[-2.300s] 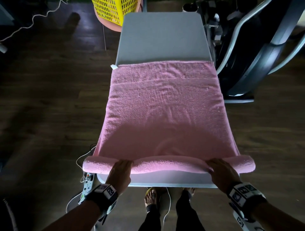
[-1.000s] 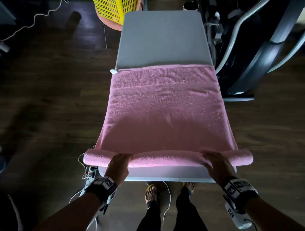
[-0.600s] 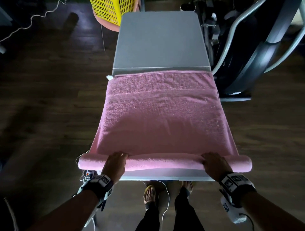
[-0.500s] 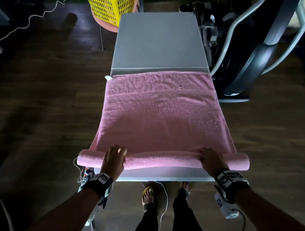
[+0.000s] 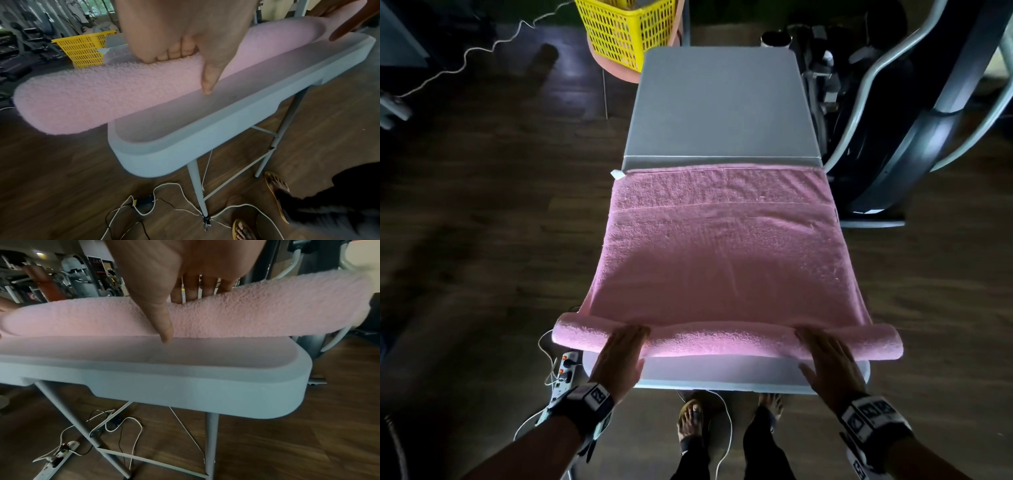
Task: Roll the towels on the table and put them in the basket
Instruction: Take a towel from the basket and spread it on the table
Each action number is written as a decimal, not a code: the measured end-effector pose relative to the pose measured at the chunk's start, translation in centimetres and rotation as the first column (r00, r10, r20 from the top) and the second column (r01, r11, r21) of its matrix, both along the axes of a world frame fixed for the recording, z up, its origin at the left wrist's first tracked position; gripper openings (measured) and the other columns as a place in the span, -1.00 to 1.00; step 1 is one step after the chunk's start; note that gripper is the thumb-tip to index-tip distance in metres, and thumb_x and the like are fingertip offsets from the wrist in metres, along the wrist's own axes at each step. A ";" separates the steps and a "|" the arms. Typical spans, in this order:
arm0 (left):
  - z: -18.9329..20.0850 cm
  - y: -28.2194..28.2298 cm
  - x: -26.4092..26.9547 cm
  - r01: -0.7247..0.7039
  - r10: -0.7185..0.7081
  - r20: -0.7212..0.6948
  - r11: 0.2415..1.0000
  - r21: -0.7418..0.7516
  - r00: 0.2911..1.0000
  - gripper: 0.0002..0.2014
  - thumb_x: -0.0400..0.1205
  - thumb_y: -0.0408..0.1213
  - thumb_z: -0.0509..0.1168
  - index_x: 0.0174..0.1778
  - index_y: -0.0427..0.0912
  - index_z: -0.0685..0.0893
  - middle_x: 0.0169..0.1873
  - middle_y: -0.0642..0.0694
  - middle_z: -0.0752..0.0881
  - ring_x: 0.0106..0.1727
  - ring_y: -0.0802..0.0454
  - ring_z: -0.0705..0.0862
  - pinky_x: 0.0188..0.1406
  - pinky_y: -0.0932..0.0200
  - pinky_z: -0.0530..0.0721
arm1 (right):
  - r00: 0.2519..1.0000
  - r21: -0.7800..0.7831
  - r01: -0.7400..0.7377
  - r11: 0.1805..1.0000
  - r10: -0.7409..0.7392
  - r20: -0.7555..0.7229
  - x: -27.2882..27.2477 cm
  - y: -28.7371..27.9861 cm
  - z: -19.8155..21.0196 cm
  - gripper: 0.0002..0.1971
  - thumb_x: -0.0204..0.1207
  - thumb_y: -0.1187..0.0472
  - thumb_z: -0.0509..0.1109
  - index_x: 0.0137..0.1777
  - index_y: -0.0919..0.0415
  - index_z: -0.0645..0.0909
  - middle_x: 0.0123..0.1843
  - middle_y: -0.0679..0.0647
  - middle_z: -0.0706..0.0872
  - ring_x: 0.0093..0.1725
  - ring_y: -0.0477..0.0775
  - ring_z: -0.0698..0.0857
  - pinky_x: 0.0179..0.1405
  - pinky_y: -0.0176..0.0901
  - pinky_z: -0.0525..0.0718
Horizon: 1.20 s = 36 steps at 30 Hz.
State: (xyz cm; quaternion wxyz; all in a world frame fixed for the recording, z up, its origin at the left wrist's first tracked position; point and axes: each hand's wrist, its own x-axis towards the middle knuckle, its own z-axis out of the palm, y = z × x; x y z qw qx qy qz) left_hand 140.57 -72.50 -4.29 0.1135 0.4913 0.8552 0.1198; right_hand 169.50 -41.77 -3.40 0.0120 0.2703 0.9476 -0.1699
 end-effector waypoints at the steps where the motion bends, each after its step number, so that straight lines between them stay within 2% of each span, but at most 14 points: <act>1: 0.4 0.5 -0.1 -0.027 0.026 0.003 1.000 0.011 1.000 -0.40 0.10 -0.48 0.62 0.09 -0.22 0.68 -0.02 -0.14 0.74 0.00 -0.16 0.69 0.11 0.09 0.56 | 1.000 0.012 0.014 1.000 -0.014 -0.007 -0.3 0.1 0.0 -0.28 0.11 0.29 0.67 0.35 0.12 0.60 0.28 0.03 0.68 0.24 0.13 0.64 0.29 -0.02 0.51; 3: 1.8 1.6 -0.3 -0.042 0.043 0.042 0.998 -0.038 0.998 -0.48 0.07 -0.45 0.59 -0.03 -0.14 0.74 -0.12 -0.06 0.77 -0.11 -0.12 0.75 -0.03 0.13 0.67 | 0.998 0.006 0.026 1.000 -0.027 0.056 -1.2 0.3 0.4 -0.35 0.06 0.30 0.67 0.23 0.05 0.67 0.15 -0.01 0.75 0.11 0.14 0.71 0.19 0.00 0.57; 6: 3.0 2.9 -1.4 0.041 -0.032 0.049 0.983 -0.181 0.998 -0.57 0.27 -0.21 0.47 0.09 -0.06 0.75 -0.12 0.00 0.80 -0.07 -0.09 0.75 0.02 0.10 0.65 | 0.975 0.030 0.028 0.999 -0.034 0.218 -3.0 1.6 1.8 -0.55 0.24 -0.01 0.51 0.18 -0.10 0.69 0.07 -0.10 0.79 0.09 0.08 0.73 0.22 -0.01 0.56; 9: 2.2 3.6 -2.4 -0.002 -0.022 -0.119 0.981 -0.196 0.993 -0.55 0.51 -0.16 0.15 0.25 -0.28 0.65 0.08 -0.22 0.74 0.09 -0.26 0.70 0.19 -0.11 0.39 | 0.977 0.049 0.047 0.998 -0.056 0.205 -4.4 2.8 2.1 -0.59 0.53 -0.02 0.28 0.38 -0.11 0.59 0.29 -0.06 0.72 0.30 0.07 0.64 0.42 -0.01 0.43; 11: 1.5 3.0 -2.4 -0.062 0.032 -0.164 0.981 -0.184 0.986 -0.49 0.60 -0.13 0.09 0.38 -0.34 0.58 0.25 -0.27 0.69 0.25 -0.24 0.64 0.33 -0.21 0.26 | 0.982 0.054 0.112 0.992 -0.119 0.148 -4.4 2.6 1.7 -0.56 0.65 0.07 0.20 0.53 0.06 0.44 0.52 0.00 0.50 0.51 0.10 0.44 0.56 0.04 0.15; 14: 0.8 2.1 -2.0 0.030 -0.055 -0.178 0.990 -0.139 0.982 -0.44 0.48 0.03 0.37 0.28 -0.30 0.65 0.16 -0.20 0.73 0.20 -0.15 0.70 0.36 -0.16 0.29 | 0.976 0.091 0.052 0.995 -0.070 0.207 -2.7 2.2 0.0 -0.37 0.52 -0.06 0.40 0.57 0.09 0.38 0.53 -0.03 0.46 0.56 0.13 0.39 0.55 0.03 -0.08; 17: 1.7 2.4 -1.5 0.019 -0.033 -0.096 0.990 -0.140 0.995 -0.59 0.14 -0.18 0.67 -0.13 -0.11 0.75 -0.23 -0.01 0.76 -0.14 -0.07 0.74 0.06 0.00 0.56 | 0.952 0.067 0.004 0.998 -0.024 0.306 -2.5 2.5 0.4 -0.45 0.15 0.08 0.64 0.20 0.05 0.68 0.12 0.03 0.77 0.20 0.20 0.67 0.40 0.00 0.22; 19: 2.3 3.3 -1.2 -0.014 0.002 -0.085 0.990 -0.142 0.996 -0.67 0.12 -0.18 0.63 -0.25 -0.06 0.72 -0.27 0.02 0.74 -0.17 -0.08 0.73 -0.07 0.01 0.60 | 0.924 0.107 0.001 0.994 -0.041 0.380 -3.4 2.8 1.5 -0.53 0.24 -0.09 0.51 0.18 -0.06 0.68 0.12 -0.06 0.77 0.19 0.12 0.65 0.32 -0.03 0.33; 22: 1.7 4.1 -1.8 -0.073 0.053 -0.165 0.990 -0.119 0.985 -0.56 0.39 -0.10 0.41 0.15 -0.23 0.71 0.17 -0.19 0.71 0.15 -0.23 0.71 0.20 -0.13 0.40 | 0.911 0.127 0.017 0.992 -0.068 0.407 -4.2 3.4 2.2 -0.51 0.54 -0.18 0.21 0.47 -0.16 0.44 0.47 -0.13 0.54 0.45 0.02 0.47 0.50 0.04 0.16; 24: 1.0 4.1 -1.9 -0.120 0.101 -0.167 0.987 -0.106 0.981 -0.41 0.59 -0.01 0.23 0.48 -0.30 0.48 0.47 -0.24 0.51 0.45 -0.24 0.51 0.41 -0.16 0.17 | 0.935 0.128 0.096 0.987 -0.134 0.328 -3.9 3.3 2.3 -0.49 0.66 -0.13 0.08 0.61 -0.13 0.23 0.62 -0.15 0.31 0.57 0.00 0.31 0.58 0.09 -0.06; 27: 0.7 3.8 -2.1 -0.009 -0.007 -0.106 0.989 -0.148 0.994 -0.20 0.37 0.07 0.54 0.45 -0.26 0.48 0.40 -0.22 0.59 0.43 -0.22 0.55 0.47 -0.23 0.30 | 0.956 0.114 0.076 0.991 -0.105 0.272 -2.0 3.6 1.6 -0.29 0.52 -0.24 0.33 0.62 -0.05 0.24 0.59 -0.14 0.32 0.59 0.07 0.33 0.52 0.08 -0.14; 30: 2.1 4.2 -2.8 0.002 -0.013 -0.068 0.987 -0.159 0.998 -0.46 0.12 -0.21 0.67 0.02 -0.12 0.73 -0.05 -0.06 0.78 0.03 -0.12 0.73 0.16 -0.13 0.61 | 0.937 0.076 -0.020 0.997 -0.008 0.350 -1.6 4.1 1.1 -0.35 0.07 -0.01 0.70 0.24 -0.05 0.66 0.17 -0.02 0.76 0.21 0.20 0.66 0.36 0.22 0.35; 33: 3.3 5.2 -3.8 0.003 -0.022 -0.074 0.971 -0.238 0.997 -0.69 0.16 -0.13 0.59 -0.23 -0.11 0.75 -0.25 -0.06 0.75 -0.13 -0.14 0.73 0.01 -0.07 0.60 | 0.894 0.089 -0.053 0.995 0.008 0.449 -2.8 4.7 2.4 -0.47 0.30 -0.26 0.38 0.30 -0.24 0.56 0.23 -0.20 0.69 0.33 0.06 0.57 0.44 0.20 0.11; 36: 2.6 6.1 -4.6 -0.077 0.065 -0.077 0.983 -0.167 0.995 -0.61 0.55 -0.08 0.20 0.15 -0.24 0.73 0.12 -0.22 0.75 0.19 -0.19 0.69 0.31 -0.21 0.45 | 0.936 0.125 0.048 0.991 -0.088 0.340 -3.8 5.2 2.5 -0.47 0.60 -0.22 -0.03 0.55 -0.20 0.34 0.54 -0.16 0.46 0.55 0.00 0.36 0.58 0.24 -0.15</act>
